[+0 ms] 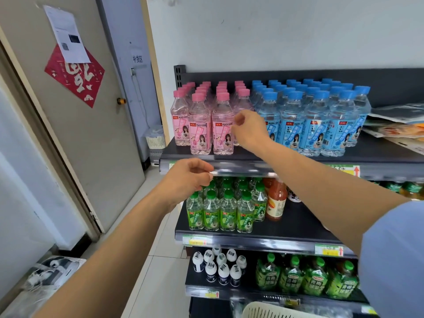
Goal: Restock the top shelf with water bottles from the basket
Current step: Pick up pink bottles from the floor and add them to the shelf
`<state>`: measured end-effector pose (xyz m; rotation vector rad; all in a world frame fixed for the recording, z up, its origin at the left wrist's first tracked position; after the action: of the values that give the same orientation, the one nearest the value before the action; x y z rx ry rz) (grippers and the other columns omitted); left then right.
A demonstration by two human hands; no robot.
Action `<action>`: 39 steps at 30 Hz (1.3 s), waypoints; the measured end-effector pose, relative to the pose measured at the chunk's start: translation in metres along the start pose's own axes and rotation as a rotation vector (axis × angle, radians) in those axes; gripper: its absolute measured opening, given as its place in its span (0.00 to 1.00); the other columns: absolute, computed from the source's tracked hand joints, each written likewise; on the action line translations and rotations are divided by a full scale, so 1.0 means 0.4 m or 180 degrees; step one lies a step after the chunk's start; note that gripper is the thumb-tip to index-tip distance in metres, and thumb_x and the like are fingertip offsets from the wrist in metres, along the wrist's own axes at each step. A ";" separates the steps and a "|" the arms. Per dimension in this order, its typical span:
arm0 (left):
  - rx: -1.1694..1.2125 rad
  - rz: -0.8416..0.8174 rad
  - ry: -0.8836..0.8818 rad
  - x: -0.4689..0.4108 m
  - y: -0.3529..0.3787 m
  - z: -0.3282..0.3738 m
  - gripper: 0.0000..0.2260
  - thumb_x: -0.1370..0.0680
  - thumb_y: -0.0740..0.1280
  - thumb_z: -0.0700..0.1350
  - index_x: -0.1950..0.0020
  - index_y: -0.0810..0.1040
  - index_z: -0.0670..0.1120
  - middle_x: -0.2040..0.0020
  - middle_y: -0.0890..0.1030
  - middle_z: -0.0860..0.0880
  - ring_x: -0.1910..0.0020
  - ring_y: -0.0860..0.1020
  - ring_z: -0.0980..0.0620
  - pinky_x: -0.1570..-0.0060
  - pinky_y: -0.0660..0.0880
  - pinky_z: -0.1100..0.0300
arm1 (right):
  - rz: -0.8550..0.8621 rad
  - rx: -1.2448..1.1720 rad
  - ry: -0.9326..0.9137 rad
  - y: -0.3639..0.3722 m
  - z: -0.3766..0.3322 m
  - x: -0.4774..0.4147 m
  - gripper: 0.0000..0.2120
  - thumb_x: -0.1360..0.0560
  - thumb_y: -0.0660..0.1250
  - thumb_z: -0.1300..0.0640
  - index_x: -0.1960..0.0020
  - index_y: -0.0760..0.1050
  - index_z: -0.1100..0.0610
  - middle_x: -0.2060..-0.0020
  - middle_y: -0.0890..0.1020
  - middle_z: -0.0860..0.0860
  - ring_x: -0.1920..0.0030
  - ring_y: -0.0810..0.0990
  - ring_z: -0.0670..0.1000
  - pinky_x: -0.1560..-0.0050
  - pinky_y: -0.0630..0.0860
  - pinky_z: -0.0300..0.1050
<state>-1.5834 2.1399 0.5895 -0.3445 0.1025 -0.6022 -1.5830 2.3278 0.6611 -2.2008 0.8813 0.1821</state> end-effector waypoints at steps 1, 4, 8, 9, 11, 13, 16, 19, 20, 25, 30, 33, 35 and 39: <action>0.0011 0.0106 -0.0004 -0.004 -0.004 -0.002 0.06 0.25 0.67 0.37 0.49 0.79 0.44 0.51 0.81 0.43 0.54 0.78 0.49 0.52 0.74 0.57 | 0.0089 -0.0091 -0.0112 -0.022 -0.013 0.014 0.08 0.23 0.64 0.63 0.45 0.75 0.59 0.50 0.78 0.52 0.51 0.75 0.49 0.51 0.73 0.41; -0.0125 0.0710 0.0083 -0.036 -0.039 0.009 0.09 0.24 0.66 0.37 0.44 0.76 0.42 0.50 0.79 0.44 0.54 0.77 0.49 0.53 0.76 0.58 | 0.0241 -0.0255 -0.0272 -0.066 -0.029 0.055 0.06 0.22 0.63 0.62 0.47 0.77 0.57 0.55 0.78 0.48 0.55 0.75 0.47 0.55 0.70 0.38; 0.0033 0.1229 0.0170 -0.102 -0.070 0.051 0.19 0.23 0.64 0.37 0.32 0.69 0.41 0.44 0.75 0.46 0.54 0.75 0.51 0.58 0.74 0.64 | 0.0132 -0.0232 -0.0297 -0.082 -0.025 0.088 0.08 0.21 0.62 0.62 0.44 0.77 0.57 0.53 0.78 0.48 0.53 0.75 0.47 0.52 0.71 0.38; 0.0064 0.1303 0.0167 -0.119 -0.073 0.059 0.21 0.23 0.63 0.36 0.30 0.67 0.41 0.41 0.75 0.45 0.54 0.75 0.52 0.56 0.74 0.63 | 0.0077 -0.0205 -0.0277 -0.081 -0.021 0.092 0.09 0.21 0.61 0.63 0.44 0.77 0.58 0.53 0.78 0.49 0.52 0.75 0.47 0.51 0.71 0.38; 0.0125 0.1393 0.0120 -0.145 -0.074 0.066 0.23 0.23 0.63 0.36 0.28 0.64 0.41 0.35 0.73 0.44 0.59 0.74 0.54 0.59 0.73 0.63 | -0.0025 -0.0134 -0.0213 -0.074 -0.008 0.097 0.11 0.21 0.60 0.63 0.41 0.76 0.59 0.49 0.79 0.51 0.49 0.76 0.48 0.48 0.72 0.39; 0.0146 0.1397 0.0033 -0.169 -0.072 0.063 0.21 0.22 0.62 0.36 0.29 0.66 0.41 0.35 0.74 0.44 0.58 0.74 0.52 0.59 0.72 0.61 | -0.0124 -0.0045 -0.0144 -0.059 0.005 0.095 0.13 0.20 0.59 0.62 0.38 0.75 0.59 0.43 0.79 0.53 0.44 0.76 0.51 0.43 0.72 0.41; 0.0134 0.1349 0.0014 -0.193 -0.070 0.058 0.16 0.23 0.61 0.34 0.35 0.72 0.41 0.43 0.78 0.44 0.60 0.74 0.52 0.61 0.72 0.61 | -0.0384 0.0006 0.0021 -0.020 0.016 0.088 0.15 0.19 0.57 0.61 0.34 0.72 0.61 0.37 0.76 0.56 0.38 0.74 0.54 0.40 0.69 0.41; 0.0090 0.1382 -0.0015 -0.212 -0.078 0.050 0.16 0.23 0.61 0.34 0.36 0.74 0.40 0.44 0.79 0.45 0.53 0.78 0.47 0.54 0.74 0.58 | -0.0697 -0.0043 0.0240 0.019 0.013 0.082 0.17 0.19 0.57 0.60 0.32 0.68 0.64 0.34 0.73 0.59 0.34 0.72 0.57 0.36 0.69 0.47; 0.0106 0.1366 -0.0033 -0.212 -0.078 0.048 0.14 0.23 0.61 0.34 0.39 0.75 0.41 0.45 0.78 0.45 0.52 0.78 0.45 0.52 0.74 0.56 | -0.0781 -0.0067 0.0305 0.030 0.010 0.082 0.17 0.19 0.57 0.61 0.32 0.67 0.65 0.33 0.73 0.60 0.33 0.72 0.58 0.36 0.69 0.49; 0.0142 0.1276 -0.0006 -0.220 -0.075 0.050 0.09 0.24 0.61 0.32 0.55 0.70 0.46 0.54 0.75 0.44 0.58 0.72 0.47 0.57 0.70 0.55 | -0.0914 -0.0256 0.0463 0.061 0.003 0.071 0.18 0.20 0.58 0.63 0.30 0.64 0.66 0.33 0.71 0.61 0.34 0.71 0.58 0.38 0.69 0.48; 0.0046 0.1476 0.0145 -0.198 -0.071 0.076 0.08 0.23 0.61 0.35 0.46 0.75 0.44 0.49 0.73 0.47 0.52 0.73 0.48 0.51 0.72 0.55 | -0.0657 -0.0287 0.0326 0.032 0.016 0.059 0.15 0.21 0.59 0.63 0.35 0.70 0.65 0.37 0.76 0.60 0.37 0.74 0.59 0.39 0.72 0.49; -0.0111 0.1362 0.0496 -0.183 0.001 0.146 0.13 0.23 0.61 0.36 0.39 0.73 0.42 0.48 0.75 0.48 0.51 0.74 0.50 0.51 0.74 0.57 | -0.0047 -0.0248 0.0104 -0.053 0.032 0.047 0.12 0.21 0.58 0.63 0.40 0.76 0.60 0.42 0.80 0.55 0.41 0.77 0.54 0.39 0.73 0.47; -0.0236 0.0900 0.0661 -0.181 0.092 0.194 0.12 0.23 0.62 0.36 0.40 0.74 0.42 0.47 0.77 0.47 0.50 0.75 0.50 0.47 0.74 0.56 | 0.0378 -0.0227 0.0077 -0.126 0.052 0.049 0.13 0.21 0.57 0.64 0.40 0.76 0.60 0.42 0.80 0.54 0.42 0.77 0.52 0.42 0.72 0.42; -0.0226 0.0290 0.0639 -0.181 0.248 0.246 0.16 0.23 0.63 0.38 0.35 0.73 0.42 0.40 0.77 0.45 0.43 0.76 0.47 0.40 0.74 0.52 | 0.0995 -0.0235 0.0286 -0.285 0.151 0.062 0.15 0.20 0.56 0.63 0.34 0.72 0.60 0.38 0.77 0.54 0.38 0.76 0.52 0.40 0.71 0.42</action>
<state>-1.5706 2.2858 0.6470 -0.3456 0.3313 -0.5426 -1.4830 2.4114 0.6763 -2.1409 1.2860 0.2703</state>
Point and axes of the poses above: each hand's wrist, its own x-axis away from the middle knuckle, its own y-axis out of the palm, z = x × y, the point moved 8 cm from there along -x, towards the middle knuckle
